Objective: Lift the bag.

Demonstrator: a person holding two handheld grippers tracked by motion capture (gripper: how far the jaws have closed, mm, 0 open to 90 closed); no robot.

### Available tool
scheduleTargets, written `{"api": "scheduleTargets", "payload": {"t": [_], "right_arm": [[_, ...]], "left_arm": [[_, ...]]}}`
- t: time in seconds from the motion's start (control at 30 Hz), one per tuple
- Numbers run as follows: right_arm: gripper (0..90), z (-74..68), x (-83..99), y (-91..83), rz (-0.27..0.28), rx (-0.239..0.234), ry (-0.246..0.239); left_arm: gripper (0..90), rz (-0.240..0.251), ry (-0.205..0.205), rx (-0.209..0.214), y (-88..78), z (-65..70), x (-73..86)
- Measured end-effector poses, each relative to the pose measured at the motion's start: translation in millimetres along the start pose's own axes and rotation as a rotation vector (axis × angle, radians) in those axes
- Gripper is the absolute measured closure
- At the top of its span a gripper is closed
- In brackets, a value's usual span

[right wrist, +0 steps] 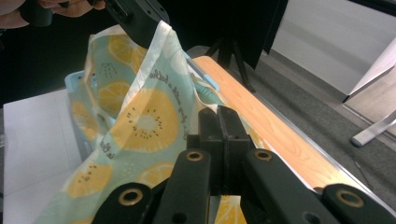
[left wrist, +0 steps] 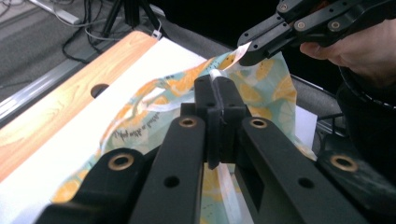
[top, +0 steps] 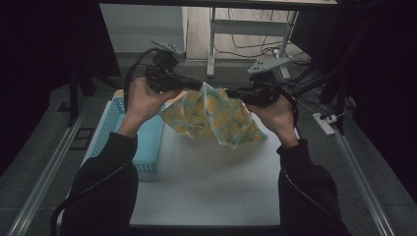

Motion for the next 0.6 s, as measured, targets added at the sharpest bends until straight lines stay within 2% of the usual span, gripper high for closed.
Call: {"api": "scheduleTargets", "payload": {"t": [0.33,0.5,0.6], "right_arm": [[90.0,3.4,-11.3,-11.6,0.017,0.024,-0.011],[90.0,7.1,-13.6,-14.5,0.023,0.038,-0.003],[90.0,9.6,-12.3,-13.4,0.022,0.042,0.007]], "left_arm": [[89.9,0.061,0.007,-0.009,-6.3,2.2,-19.2],[89.9,0.096,-0.004,-0.014,-5.6,-2.1,-27.2],[89.9,0.095,-0.010,-0.024,-0.4,-6.9,-27.7]]}}
Point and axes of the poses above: each handheld gripper's, and its own axes: y roughly forward along the jaws, x roughly out of its underside, z roughly to its right, the point moved 7 cm from there along y, roughly forward along the jaws, and after that the axes turned 1 degree about -y, right-handed, at the moved point
